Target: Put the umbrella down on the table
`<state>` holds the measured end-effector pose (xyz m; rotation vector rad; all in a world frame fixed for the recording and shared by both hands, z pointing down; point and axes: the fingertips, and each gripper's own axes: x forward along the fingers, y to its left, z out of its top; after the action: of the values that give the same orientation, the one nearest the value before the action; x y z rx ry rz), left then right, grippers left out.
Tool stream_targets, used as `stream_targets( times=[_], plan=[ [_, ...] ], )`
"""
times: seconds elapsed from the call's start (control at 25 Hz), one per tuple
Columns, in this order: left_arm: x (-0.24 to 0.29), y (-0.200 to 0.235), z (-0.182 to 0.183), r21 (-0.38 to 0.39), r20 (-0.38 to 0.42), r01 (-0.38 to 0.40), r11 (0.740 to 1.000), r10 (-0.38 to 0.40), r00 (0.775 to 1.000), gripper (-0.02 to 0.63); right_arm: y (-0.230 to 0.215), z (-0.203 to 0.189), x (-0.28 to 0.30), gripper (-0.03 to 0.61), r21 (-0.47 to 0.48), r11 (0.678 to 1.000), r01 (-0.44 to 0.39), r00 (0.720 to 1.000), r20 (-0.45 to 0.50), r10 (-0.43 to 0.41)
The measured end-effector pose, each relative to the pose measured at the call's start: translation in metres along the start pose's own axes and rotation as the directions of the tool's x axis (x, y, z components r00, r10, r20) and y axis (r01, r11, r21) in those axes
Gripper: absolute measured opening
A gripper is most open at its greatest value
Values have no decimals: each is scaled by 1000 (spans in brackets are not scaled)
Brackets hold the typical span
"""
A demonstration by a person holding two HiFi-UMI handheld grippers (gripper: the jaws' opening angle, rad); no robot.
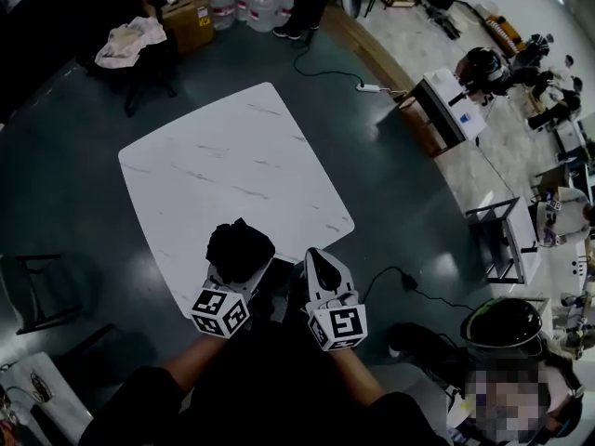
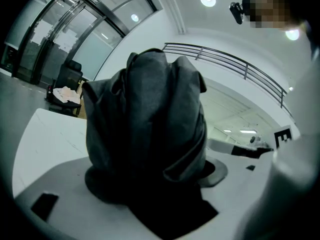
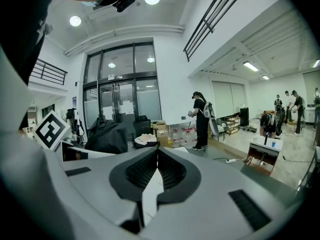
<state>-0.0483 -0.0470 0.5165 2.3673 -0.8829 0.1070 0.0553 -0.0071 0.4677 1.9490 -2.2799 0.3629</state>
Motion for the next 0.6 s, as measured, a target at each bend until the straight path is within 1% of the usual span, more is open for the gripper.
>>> stream_targets(
  times=[0.12, 0.32, 0.44, 0.6],
  plan=[
    [21, 8, 8, -11, 7, -26, 1000, 26, 1000, 364, -10, 6, 25, 17, -21, 999, -36, 999, 5, 36],
    [63, 31, 22, -24, 13, -104, 994, 104, 994, 364, -25, 10, 78, 16, -16, 990, -142, 990, 4, 142],
    [96, 44, 23, -27, -9, -141, 990, 141, 990, 364, -35, 8, 109, 16, -20, 978, -208, 978, -7, 208],
    [141, 57, 21, -24, -51, -179, 984, 178, 983, 365, -53, 5, 146, 16, 5, 963, -268, 963, -22, 268]
  ],
)
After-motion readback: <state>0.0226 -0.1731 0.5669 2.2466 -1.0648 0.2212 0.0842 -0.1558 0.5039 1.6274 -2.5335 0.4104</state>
